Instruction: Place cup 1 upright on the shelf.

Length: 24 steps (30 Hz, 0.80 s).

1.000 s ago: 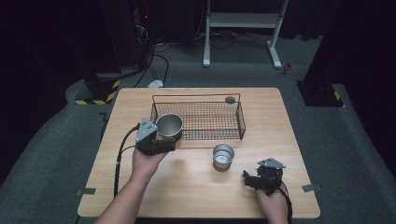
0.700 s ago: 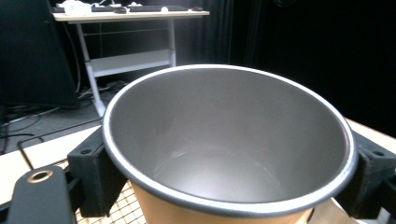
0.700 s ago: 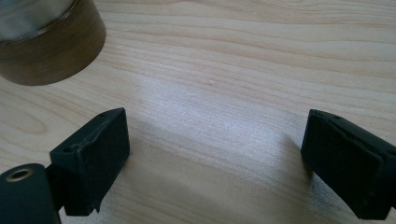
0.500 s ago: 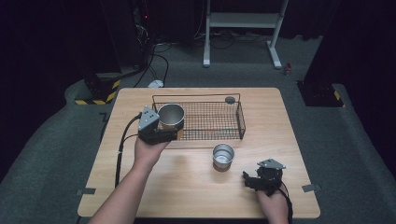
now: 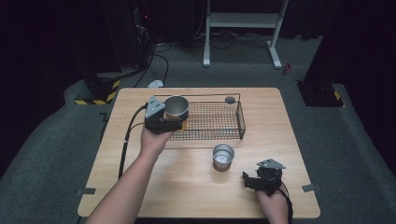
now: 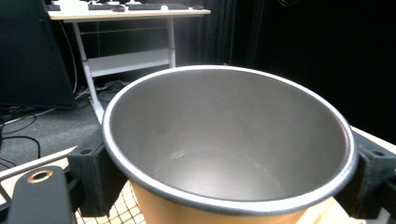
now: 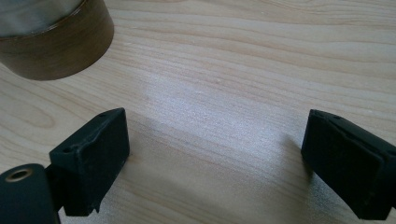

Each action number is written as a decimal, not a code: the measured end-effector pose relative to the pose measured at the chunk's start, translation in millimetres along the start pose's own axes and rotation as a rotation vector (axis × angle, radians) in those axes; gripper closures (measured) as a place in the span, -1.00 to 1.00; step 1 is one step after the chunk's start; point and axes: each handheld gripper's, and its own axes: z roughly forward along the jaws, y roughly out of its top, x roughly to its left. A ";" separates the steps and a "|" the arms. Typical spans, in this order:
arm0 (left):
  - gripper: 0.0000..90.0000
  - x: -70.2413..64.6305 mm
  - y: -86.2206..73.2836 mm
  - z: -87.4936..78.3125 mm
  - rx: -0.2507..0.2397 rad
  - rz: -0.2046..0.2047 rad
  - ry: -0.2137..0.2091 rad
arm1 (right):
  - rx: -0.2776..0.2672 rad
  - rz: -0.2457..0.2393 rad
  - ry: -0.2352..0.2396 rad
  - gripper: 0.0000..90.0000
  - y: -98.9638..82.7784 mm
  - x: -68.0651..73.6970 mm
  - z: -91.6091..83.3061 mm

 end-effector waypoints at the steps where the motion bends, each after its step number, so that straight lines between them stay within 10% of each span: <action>1: -0.71 1.1 -0.4 3.7 0.002 -0.010 0.002 | 0.000 0.000 0.000 -0.83 0.0 0.0 0.0; 24: -0.70 18.7 -28.3 60.9 0.095 -0.133 0.026 | -0.002 -0.001 0.005 -0.83 -1.1 0.8 -1.1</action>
